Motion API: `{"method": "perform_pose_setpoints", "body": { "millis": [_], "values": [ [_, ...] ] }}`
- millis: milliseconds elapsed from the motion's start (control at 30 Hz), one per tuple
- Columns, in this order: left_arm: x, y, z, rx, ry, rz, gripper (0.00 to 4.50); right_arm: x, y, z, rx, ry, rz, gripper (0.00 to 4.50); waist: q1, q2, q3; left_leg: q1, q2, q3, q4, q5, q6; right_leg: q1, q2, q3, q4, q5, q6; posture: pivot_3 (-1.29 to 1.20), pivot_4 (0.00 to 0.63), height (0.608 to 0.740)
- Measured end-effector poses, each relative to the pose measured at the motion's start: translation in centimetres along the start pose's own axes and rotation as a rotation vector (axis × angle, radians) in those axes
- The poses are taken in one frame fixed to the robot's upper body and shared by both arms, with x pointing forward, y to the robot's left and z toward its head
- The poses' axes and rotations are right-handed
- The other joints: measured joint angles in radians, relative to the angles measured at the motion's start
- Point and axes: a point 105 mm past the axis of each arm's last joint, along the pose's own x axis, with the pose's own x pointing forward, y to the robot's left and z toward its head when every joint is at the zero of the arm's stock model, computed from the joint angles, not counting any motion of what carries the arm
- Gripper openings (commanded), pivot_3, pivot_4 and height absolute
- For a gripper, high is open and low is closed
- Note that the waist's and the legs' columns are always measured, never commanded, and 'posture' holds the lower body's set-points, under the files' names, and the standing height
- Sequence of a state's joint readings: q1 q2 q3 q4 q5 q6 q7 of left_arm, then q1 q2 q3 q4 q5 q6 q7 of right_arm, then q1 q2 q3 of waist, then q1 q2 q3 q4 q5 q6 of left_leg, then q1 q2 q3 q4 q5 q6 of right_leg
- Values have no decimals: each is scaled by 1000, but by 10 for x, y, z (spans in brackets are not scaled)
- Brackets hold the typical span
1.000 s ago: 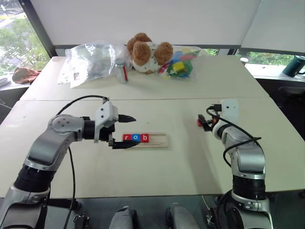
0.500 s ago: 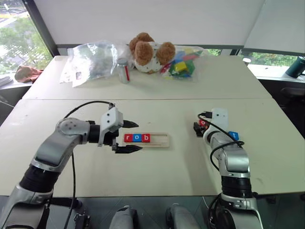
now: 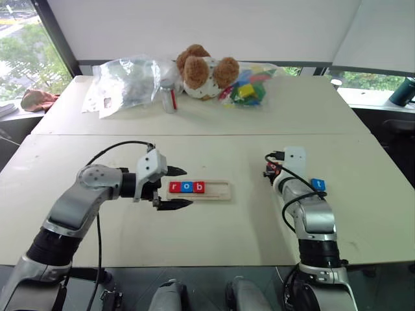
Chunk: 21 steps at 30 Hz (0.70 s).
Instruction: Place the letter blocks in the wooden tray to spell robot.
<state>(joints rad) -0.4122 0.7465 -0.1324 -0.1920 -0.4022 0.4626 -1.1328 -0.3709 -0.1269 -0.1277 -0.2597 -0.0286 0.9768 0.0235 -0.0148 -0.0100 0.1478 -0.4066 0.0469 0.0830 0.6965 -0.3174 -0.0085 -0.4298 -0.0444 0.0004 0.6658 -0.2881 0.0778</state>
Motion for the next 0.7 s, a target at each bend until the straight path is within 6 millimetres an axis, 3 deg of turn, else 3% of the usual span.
{"method": "perform_pose_setpoints", "body": {
  "millis": [100,200,500,700],
  "values": [
    [-1,-1,-1,8,5,-8,4500,-27,13,0,61,12,27,1176,-1,0,0,0,0,-1,0,-1,1,0,0,0,0,0,0,0,150,740],
    [-2,-1,-2,11,8,-13,4500,-49,28,-15,95,99,60,1176,-3,0,0,0,0,0,0,-1,2,0,0,0,1,0,0,0,150,740],
    [0,6,0,26,2,-17,4500,-53,26,-32,113,200,55,1176,0,0,0,1,-3,-1,0,-1,3,1,1,-1,-1,0,0,0,150,740],
    [1,7,-1,29,1,-19,4500,-53,32,-33,118,201,93,4228,-2,-1,-1,1,-3,-1,0,-1,3,2,1,-1,0,0,0,0,150,740]
  ]
}}
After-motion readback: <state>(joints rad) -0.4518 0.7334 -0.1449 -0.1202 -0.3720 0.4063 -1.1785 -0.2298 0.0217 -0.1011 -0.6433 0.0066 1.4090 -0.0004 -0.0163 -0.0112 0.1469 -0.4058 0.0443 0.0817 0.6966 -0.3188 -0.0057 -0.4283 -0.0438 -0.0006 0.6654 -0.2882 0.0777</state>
